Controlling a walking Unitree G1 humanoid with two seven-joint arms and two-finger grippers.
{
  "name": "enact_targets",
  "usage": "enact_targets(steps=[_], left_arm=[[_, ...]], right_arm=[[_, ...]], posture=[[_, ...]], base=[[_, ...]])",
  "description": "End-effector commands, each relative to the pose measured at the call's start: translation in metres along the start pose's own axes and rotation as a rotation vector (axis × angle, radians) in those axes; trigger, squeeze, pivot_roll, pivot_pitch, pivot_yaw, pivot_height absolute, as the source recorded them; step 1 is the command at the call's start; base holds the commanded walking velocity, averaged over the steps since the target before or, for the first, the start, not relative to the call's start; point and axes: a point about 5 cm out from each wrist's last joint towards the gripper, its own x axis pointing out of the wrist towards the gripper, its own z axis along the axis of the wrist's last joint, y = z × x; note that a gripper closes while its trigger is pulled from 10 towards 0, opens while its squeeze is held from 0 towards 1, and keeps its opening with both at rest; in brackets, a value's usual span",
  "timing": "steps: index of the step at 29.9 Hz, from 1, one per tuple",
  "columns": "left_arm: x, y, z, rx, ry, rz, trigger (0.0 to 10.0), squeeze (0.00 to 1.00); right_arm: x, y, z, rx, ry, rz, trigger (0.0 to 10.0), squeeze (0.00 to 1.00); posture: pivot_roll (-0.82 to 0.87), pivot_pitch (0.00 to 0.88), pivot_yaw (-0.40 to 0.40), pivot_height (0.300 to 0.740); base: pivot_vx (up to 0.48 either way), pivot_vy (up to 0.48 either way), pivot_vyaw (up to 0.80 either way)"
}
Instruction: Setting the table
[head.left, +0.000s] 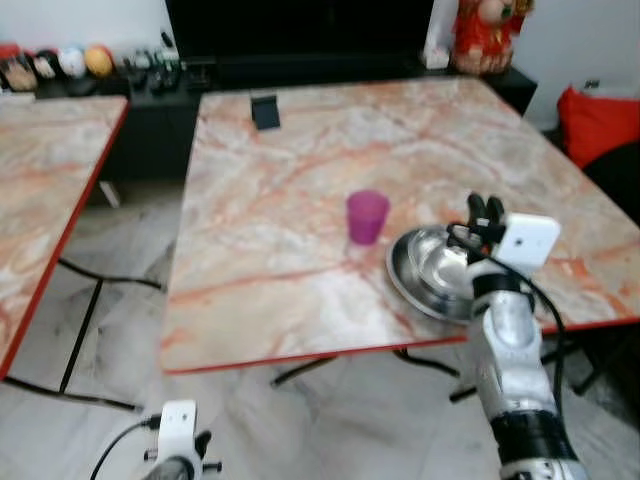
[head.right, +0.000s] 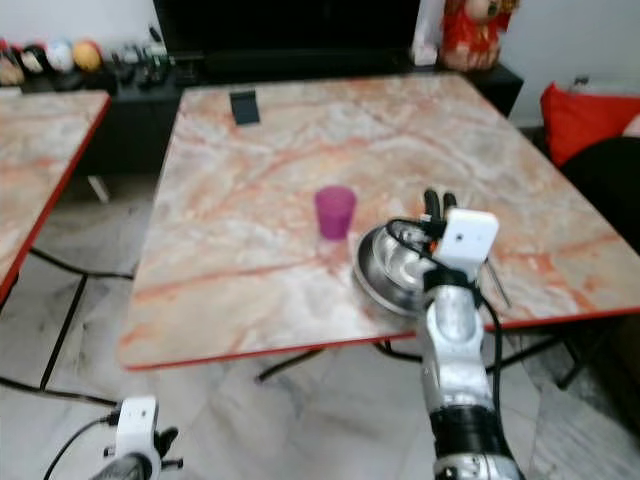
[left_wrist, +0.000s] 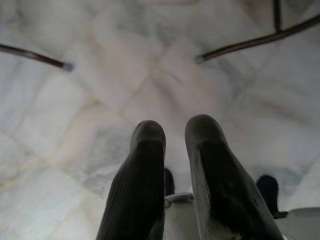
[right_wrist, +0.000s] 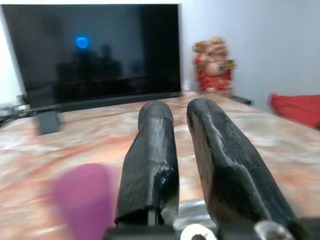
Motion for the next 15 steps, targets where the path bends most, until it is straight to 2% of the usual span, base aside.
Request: enact_targets(steps=[1,4,8,11,15], left_arm=[[-0.0023,0.0051,-0.0077,-0.005,0.028,0.018,10.0,0.0],[-0.0023,0.0045,-0.0081,-0.006,0.03,0.016,10.0,0.0],[-0.0024,0.0036,-0.0088,-0.003,0.034,0.012,10.0,0.0],[-0.0025,0.0037,-0.0093,-0.002,0.035,0.011,10.0,0.0],[-0.0027,0.0042,-0.0098,-0.002,0.035,0.012,10.0,0.0]], right_arm=[[0.0034,0.0098,0.0048,0.013,-0.019,0.031,10.0,0.0],[0.0037,0.011,0.0061,0.0,-0.028,0.04,10.0,0.0],[0.0042,0.0123,0.0074,-0.031,-0.036,0.063,10.0,0.0],[0.0045,0.0123,0.0078,-0.014,-0.037,0.058,10.0,0.0],[0.0051,0.0117,0.0081,-0.003,-0.039,0.052,10.0,0.0]], posture=[[-0.12,0.0,0.002,0.74],[-0.12,0.0,0.002,0.74],[-0.13,0.0,0.003,0.74],[-0.13,0.0,0.003,0.74],[-0.12,0.0,0.003,0.74]], base=[[0.0,0.42,0.0],[0.0,0.42,0.0],[0.0,0.418,0.74],[0.0,0.419,0.8],[0.0,0.417,0.0]])
